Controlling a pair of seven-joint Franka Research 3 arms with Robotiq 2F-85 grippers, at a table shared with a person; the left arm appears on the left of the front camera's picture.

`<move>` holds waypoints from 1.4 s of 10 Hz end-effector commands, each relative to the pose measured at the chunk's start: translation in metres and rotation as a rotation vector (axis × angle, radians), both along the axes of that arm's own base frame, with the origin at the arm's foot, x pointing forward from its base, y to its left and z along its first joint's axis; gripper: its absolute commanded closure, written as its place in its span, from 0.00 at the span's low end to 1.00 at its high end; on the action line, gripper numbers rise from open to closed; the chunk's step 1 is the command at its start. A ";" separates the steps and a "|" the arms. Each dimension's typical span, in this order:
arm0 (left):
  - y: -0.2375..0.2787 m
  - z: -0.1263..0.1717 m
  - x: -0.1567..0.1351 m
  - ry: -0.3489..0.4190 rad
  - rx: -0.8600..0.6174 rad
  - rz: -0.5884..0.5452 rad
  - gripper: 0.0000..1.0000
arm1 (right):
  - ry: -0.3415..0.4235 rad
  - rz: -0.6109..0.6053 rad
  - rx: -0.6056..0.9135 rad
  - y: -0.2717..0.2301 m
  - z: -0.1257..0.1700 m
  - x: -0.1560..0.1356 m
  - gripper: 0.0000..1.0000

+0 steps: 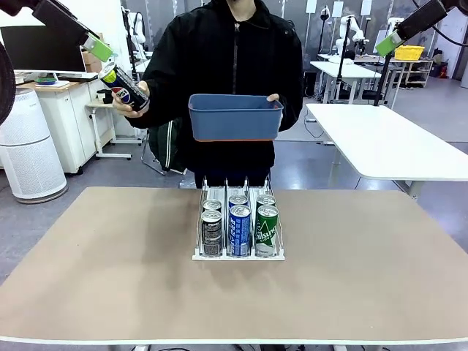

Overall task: Fill the beverage cans into the dispenser.
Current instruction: Pick up the Pepsi coke handed by the human.

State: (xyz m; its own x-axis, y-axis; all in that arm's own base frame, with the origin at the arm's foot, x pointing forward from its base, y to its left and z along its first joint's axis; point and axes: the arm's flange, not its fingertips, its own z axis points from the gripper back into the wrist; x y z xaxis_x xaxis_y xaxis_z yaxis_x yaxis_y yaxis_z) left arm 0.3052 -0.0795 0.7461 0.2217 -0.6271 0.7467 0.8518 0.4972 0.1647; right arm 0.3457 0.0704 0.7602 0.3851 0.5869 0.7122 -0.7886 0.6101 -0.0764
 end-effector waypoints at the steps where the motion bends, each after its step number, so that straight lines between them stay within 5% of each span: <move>1: 0.000 -0.001 -0.001 0.002 -0.005 -0.007 0.00 | 0.001 0.001 -0.003 0.000 -0.001 0.000 0.00; 11: 0.000 0.000 0.000 0.000 0.000 0.000 0.00 | 0.001 0.001 -0.003 0.000 -0.001 0.000 0.00; 14: 0.016 0.000 0.028 0.120 -0.025 0.135 0.00 | 0.001 0.001 -0.003 0.000 -0.001 0.000 0.00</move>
